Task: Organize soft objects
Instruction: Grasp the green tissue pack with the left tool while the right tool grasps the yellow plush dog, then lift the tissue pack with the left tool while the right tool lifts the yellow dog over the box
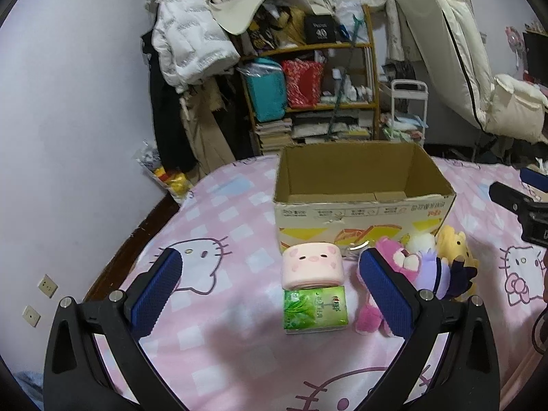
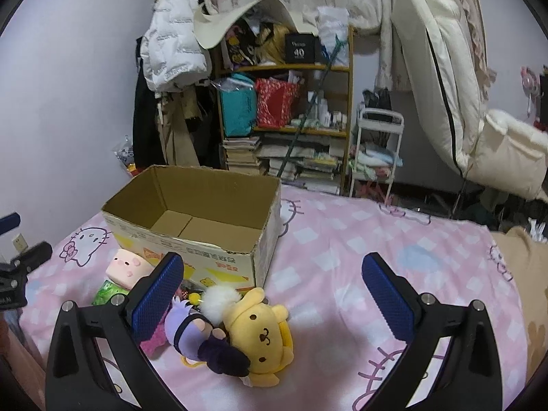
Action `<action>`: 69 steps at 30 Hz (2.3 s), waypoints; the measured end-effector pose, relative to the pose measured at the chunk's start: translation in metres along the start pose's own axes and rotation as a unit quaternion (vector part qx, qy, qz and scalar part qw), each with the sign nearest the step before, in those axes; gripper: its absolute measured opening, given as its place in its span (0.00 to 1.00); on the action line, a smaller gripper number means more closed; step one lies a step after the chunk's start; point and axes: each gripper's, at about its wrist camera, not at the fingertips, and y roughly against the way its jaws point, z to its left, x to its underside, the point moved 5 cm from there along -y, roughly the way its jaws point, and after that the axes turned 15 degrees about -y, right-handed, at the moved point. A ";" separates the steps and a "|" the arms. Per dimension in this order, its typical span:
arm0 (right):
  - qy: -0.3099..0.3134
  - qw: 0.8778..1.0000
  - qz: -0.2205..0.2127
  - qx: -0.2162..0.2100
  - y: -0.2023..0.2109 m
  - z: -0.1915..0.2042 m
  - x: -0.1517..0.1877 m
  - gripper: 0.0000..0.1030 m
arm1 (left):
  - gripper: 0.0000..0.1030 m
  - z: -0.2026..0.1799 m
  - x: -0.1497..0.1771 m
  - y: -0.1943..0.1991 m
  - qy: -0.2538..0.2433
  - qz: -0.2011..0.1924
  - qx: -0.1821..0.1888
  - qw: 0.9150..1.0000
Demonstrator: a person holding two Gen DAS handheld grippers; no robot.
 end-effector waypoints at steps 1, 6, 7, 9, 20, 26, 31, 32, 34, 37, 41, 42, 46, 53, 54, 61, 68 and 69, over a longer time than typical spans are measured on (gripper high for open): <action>-0.006 1.000 0.004 0.001 -0.003 -0.003 0.000 1.00 | 0.99 -0.002 -0.001 -0.003 -0.002 0.004 0.003 1.000; -0.018 0.999 0.030 0.009 -0.020 -0.010 0.002 1.00 | 0.99 -0.012 0.001 -0.027 -0.005 0.035 0.025 0.999; -0.020 0.999 0.037 0.011 -0.024 -0.011 0.003 1.00 | 0.99 -0.013 0.001 -0.033 -0.005 0.042 0.031 0.999; -0.021 0.998 0.049 0.014 -0.030 -0.011 0.005 1.00 | 0.99 -0.016 0.001 -0.042 -0.005 0.053 0.036 0.998; -0.011 0.993 0.119 0.016 -0.070 -0.011 0.023 1.00 | 0.99 -0.034 0.014 -0.090 -0.022 0.122 0.085 0.989; -0.017 0.988 0.152 0.017 -0.086 -0.016 0.034 1.00 | 0.99 -0.038 0.026 -0.109 -0.016 0.157 0.108 0.982; -0.033 0.983 0.181 0.009 -0.094 -0.020 0.047 1.00 | 0.99 -0.045 0.039 -0.121 -0.017 0.183 0.129 0.975; -0.033 0.982 0.186 0.009 -0.096 -0.021 0.049 1.00 | 0.99 -0.048 0.041 -0.123 -0.021 0.188 0.131 0.973; -0.034 0.981 0.189 0.013 -0.099 -0.021 0.051 1.00 | 0.99 -0.052 0.045 -0.128 -0.026 0.195 0.133 0.971; -0.030 0.981 0.192 0.025 -0.102 -0.023 0.055 1.00 | 0.99 -0.057 0.055 -0.139 -0.035 0.214 0.132 0.967; -0.041 0.977 0.206 0.020 -0.106 -0.027 0.059 1.00 | 0.99 -0.059 0.056 -0.143 -0.036 0.214 0.126 0.968; -0.041 0.977 0.208 0.019 -0.106 -0.027 0.060 1.00 | 0.99 -0.057 0.056 -0.144 -0.032 0.212 0.128 0.968; -0.048 0.973 0.226 0.003 -0.108 -0.024 0.064 0.85 | 0.91 -0.056 0.061 -0.150 -0.015 0.220 0.136 0.966; -0.035 0.968 0.249 -0.014 -0.113 -0.017 0.071 0.63 | 0.73 -0.056 0.063 -0.158 -0.011 0.225 0.138 0.965; -0.035 0.967 0.251 -0.016 -0.113 -0.017 0.072 0.61 | 0.72 -0.057 0.062 -0.157 -0.014 0.223 0.137 0.965; -0.052 0.966 0.251 -0.027 -0.112 -0.020 0.068 0.52 | 0.72 -0.059 0.057 -0.149 -0.014 0.213 0.138 0.967; -0.038 0.975 0.218 -0.007 -0.100 -0.019 0.058 0.52 | 0.72 -0.045 0.053 -0.132 0.010 0.194 0.125 0.973; -0.039 0.977 0.209 -0.004 -0.097 -0.020 0.055 0.52 | 0.72 -0.044 0.051 -0.128 0.010 0.189 0.121 0.974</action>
